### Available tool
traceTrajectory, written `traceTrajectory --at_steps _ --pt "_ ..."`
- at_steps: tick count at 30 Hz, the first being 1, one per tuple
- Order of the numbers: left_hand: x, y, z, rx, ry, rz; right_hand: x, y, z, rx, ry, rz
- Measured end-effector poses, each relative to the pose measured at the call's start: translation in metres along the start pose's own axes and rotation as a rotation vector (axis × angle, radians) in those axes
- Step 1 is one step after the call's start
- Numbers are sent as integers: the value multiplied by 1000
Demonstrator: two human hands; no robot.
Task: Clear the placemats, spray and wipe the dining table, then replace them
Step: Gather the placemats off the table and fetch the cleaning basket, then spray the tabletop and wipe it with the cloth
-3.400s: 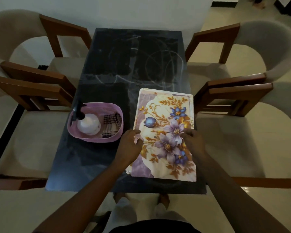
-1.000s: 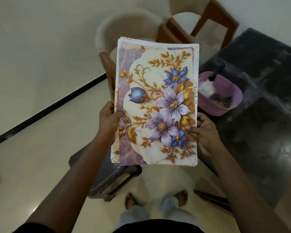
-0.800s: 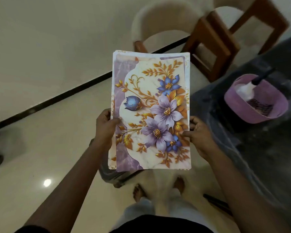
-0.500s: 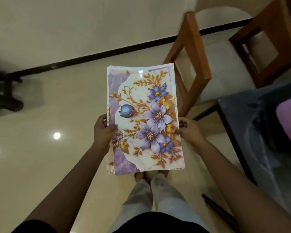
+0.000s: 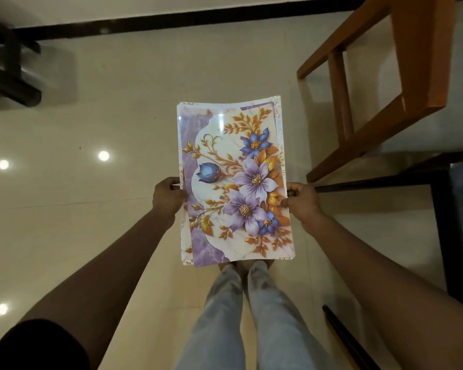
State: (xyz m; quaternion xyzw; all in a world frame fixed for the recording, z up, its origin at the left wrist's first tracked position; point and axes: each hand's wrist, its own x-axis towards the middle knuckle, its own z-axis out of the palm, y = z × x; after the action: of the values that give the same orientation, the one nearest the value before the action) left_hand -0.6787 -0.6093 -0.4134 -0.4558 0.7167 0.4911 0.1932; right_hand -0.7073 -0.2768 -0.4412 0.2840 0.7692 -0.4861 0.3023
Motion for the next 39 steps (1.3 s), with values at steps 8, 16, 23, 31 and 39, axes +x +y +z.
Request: traceTrajectory --at_steps 8,16,23,31,39 --pt "15 -15 14 -82 -28 -121 25 18 14 -125 -18 -1" --pt "12 -21 20 -156 -79 -97 23 23 20 -200 -34 43" --pt "-45 12 32 -65 -151 66 -26 7 8 -43 5 -37" --pt "-159 77 75 144 -416 428 -155 -23 -54 290 104 -196" --pt "-272 138 169 339 -676 694 -271 34 -182 488 307 -191"
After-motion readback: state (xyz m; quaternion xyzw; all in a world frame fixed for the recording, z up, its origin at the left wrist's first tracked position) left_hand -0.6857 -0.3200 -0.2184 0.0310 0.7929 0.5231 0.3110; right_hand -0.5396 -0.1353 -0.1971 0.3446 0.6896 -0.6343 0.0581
